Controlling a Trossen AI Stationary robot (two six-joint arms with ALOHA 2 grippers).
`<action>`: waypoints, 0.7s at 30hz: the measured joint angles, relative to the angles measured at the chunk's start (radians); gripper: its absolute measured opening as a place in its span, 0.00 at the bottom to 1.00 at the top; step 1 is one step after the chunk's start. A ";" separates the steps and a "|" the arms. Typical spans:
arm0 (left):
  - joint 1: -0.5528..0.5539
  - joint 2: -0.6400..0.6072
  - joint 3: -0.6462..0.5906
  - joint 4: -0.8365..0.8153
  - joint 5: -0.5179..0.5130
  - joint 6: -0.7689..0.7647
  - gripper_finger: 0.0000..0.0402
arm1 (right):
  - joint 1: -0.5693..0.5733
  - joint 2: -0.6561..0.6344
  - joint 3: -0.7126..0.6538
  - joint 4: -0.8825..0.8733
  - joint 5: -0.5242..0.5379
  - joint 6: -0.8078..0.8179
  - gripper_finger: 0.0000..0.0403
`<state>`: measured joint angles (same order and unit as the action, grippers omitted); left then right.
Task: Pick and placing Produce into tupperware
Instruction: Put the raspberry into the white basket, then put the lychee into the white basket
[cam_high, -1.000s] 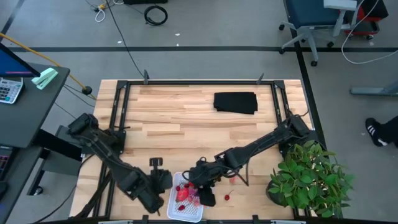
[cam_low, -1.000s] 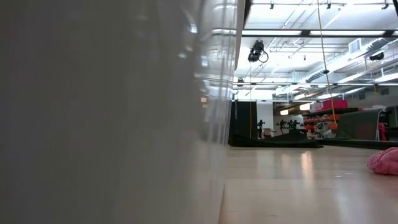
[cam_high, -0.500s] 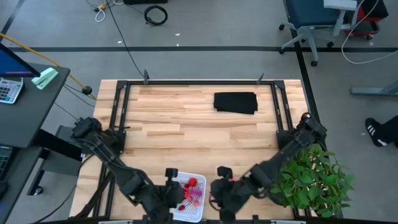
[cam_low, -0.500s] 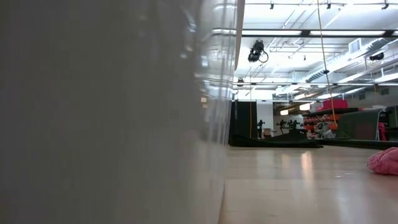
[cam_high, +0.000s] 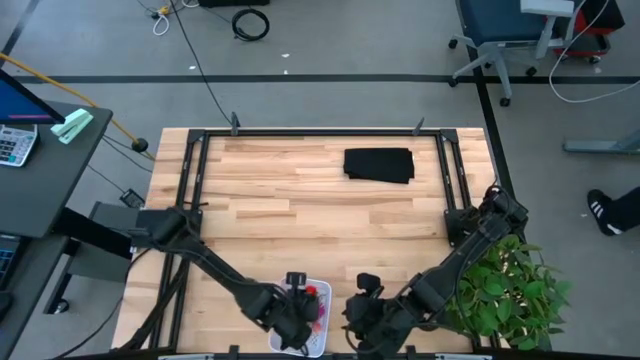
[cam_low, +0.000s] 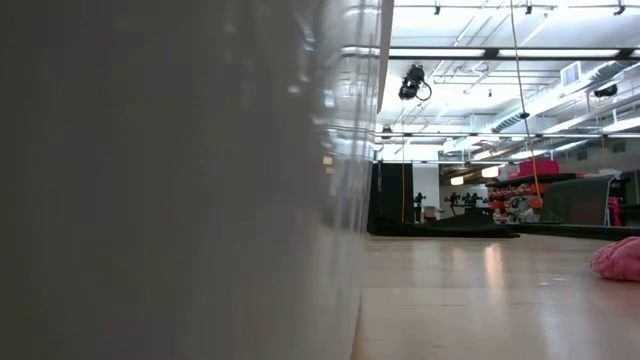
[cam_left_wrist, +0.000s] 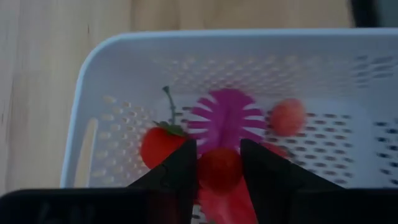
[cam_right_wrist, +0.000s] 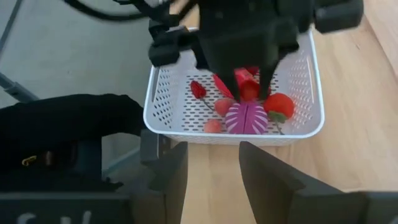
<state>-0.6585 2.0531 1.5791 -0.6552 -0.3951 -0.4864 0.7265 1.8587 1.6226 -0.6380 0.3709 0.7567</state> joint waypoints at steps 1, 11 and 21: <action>0.006 0.008 0.000 0.000 0.000 -0.001 0.31 | -0.003 0.000 0.000 -0.002 0.000 0.000 0.38; 0.065 0.022 0.000 -0.049 0.008 -0.021 0.41 | -0.006 0.000 0.000 -0.002 -0.002 0.001 0.38; 0.068 0.000 0.093 -0.315 0.089 -0.051 0.50 | -0.006 0.001 0.002 -0.252 -0.006 0.147 0.38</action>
<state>-0.5903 2.0533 1.6724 -0.9703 -0.3060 -0.5371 0.7200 1.8594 1.6241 -0.8897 0.3645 0.9038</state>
